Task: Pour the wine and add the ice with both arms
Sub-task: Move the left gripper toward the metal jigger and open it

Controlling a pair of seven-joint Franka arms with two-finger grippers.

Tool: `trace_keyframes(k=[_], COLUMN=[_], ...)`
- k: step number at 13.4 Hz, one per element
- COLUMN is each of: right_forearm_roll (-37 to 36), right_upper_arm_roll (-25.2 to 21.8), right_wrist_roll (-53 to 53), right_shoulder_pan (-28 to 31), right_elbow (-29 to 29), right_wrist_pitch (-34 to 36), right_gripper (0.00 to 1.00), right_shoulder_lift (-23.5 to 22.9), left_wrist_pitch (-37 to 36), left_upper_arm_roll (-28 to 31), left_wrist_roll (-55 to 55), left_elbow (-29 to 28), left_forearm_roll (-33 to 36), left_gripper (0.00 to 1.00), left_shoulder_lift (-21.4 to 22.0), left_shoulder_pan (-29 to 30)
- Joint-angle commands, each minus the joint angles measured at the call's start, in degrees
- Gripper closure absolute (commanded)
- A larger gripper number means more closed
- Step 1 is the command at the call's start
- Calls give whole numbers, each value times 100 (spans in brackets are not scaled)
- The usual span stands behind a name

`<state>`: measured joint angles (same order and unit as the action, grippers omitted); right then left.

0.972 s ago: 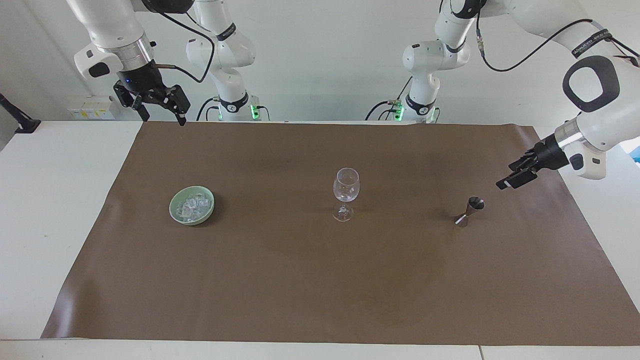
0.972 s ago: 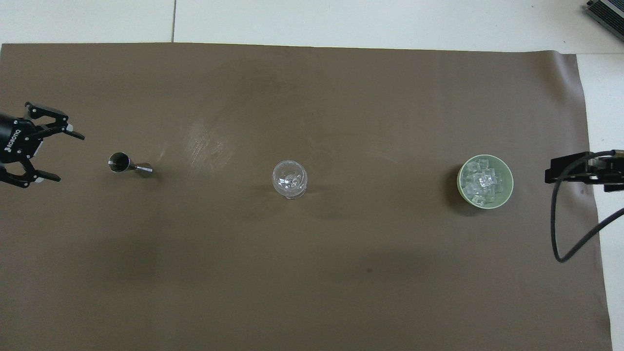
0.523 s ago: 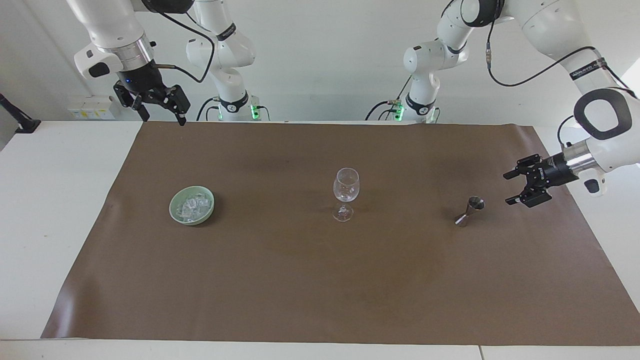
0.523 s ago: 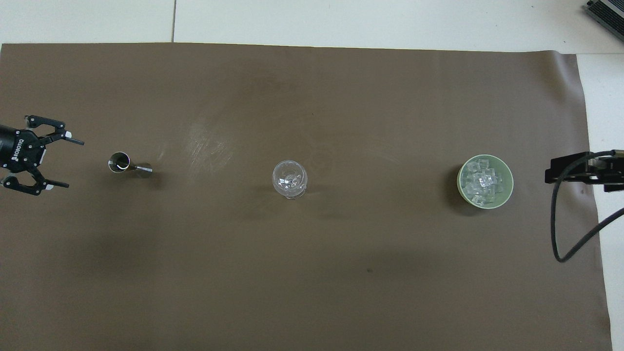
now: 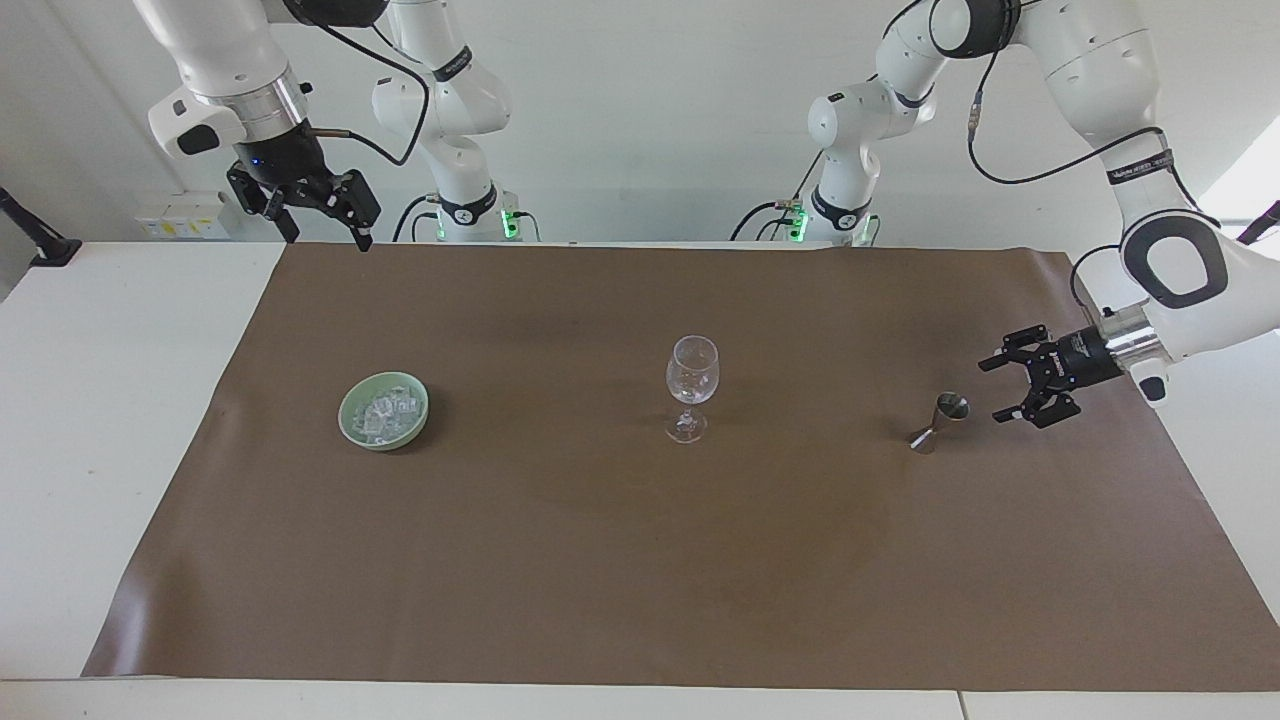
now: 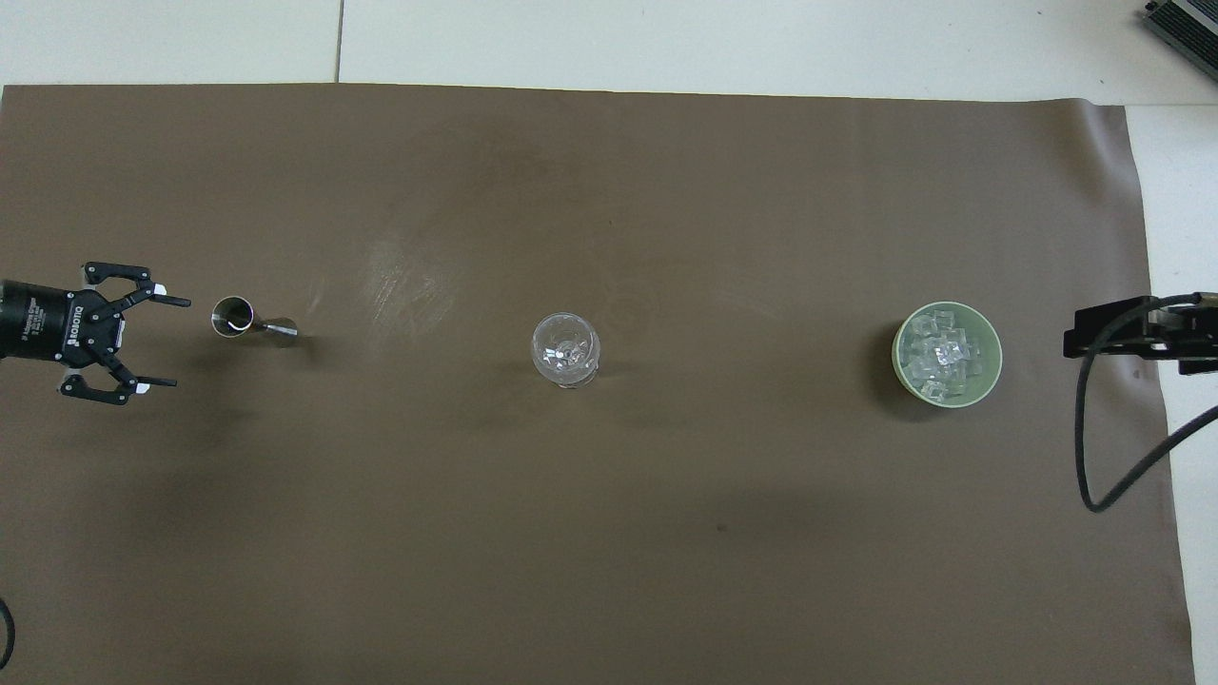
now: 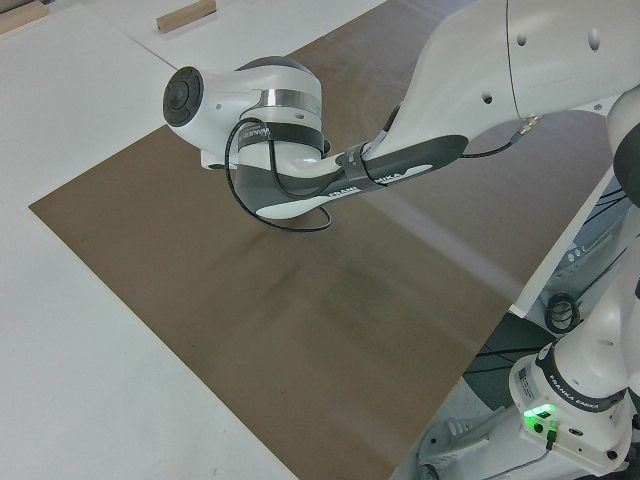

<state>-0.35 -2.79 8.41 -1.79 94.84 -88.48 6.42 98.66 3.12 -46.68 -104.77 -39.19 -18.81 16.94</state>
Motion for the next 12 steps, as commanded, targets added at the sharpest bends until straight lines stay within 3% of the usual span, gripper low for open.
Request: trace_keyframes(k=[1, 7, 12], right_forearm_roll=[26, 26, 26], right_upper_arm_roll=[68, 68, 68], right_wrist_roll=[-156, -156, -156], right_shoulder_pan=[91, 91, 91], right_elbow=[105, 105, 105], right_wrist_pitch=[33, 33, 33], right_gripper=[0, 0, 0], right_shoulder_lift=[105, 105, 105], left_wrist_pitch=[337, 787, 717], left_upper_arm_roll=[-40, -40, -49], left_wrist_roll=[-52, -43, 1], left_elbow=[-446, -1150, -1230], left_forearm_roll=[-517, -1686, -2189], left_gripper=[0, 0, 0], left_shoulder_lift=[-18, 35, -184], left_shoulder_pan=[160, 81, 125])
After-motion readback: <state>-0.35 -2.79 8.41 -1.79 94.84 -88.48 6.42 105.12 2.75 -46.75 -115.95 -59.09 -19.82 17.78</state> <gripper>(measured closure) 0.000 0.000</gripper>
